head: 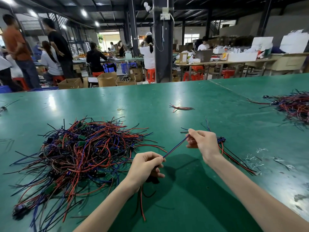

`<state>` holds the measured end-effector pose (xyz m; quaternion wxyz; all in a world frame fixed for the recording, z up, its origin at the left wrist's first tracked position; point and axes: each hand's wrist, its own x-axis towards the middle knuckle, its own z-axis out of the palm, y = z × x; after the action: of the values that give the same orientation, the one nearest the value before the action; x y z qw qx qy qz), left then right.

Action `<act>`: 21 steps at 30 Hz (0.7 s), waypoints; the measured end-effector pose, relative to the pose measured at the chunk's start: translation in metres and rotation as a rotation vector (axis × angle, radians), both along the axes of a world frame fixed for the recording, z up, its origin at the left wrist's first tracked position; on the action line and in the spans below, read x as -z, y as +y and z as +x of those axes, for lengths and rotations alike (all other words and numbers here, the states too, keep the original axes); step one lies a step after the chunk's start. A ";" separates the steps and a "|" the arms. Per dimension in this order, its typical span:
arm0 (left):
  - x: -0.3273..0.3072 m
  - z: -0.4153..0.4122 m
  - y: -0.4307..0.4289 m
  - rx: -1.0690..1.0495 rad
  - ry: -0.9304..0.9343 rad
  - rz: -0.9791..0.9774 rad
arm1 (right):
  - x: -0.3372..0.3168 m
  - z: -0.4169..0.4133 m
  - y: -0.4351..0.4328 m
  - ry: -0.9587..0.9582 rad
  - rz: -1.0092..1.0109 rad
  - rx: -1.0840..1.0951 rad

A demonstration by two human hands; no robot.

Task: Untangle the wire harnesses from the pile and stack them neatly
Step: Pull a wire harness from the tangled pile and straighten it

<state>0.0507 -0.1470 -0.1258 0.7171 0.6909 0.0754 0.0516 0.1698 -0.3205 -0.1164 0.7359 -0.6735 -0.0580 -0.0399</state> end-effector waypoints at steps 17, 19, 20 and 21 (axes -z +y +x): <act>-0.006 0.000 0.019 -0.141 0.000 0.166 | -0.018 -0.025 0.011 -0.138 0.073 -0.096; -0.004 0.002 0.020 -0.155 0.003 0.224 | -0.028 -0.035 0.017 0.054 0.295 -0.256; -0.003 0.002 0.019 -0.155 0.007 0.247 | -0.032 -0.040 0.020 0.120 0.331 -0.328; -0.002 0.003 0.019 -0.153 0.012 0.261 | -0.035 -0.046 0.022 0.167 0.330 -0.409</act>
<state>0.0537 -0.1284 -0.1236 0.6145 0.7709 0.1251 0.1113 0.1238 -0.2988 -0.0810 0.8307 -0.5195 -0.1248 0.1563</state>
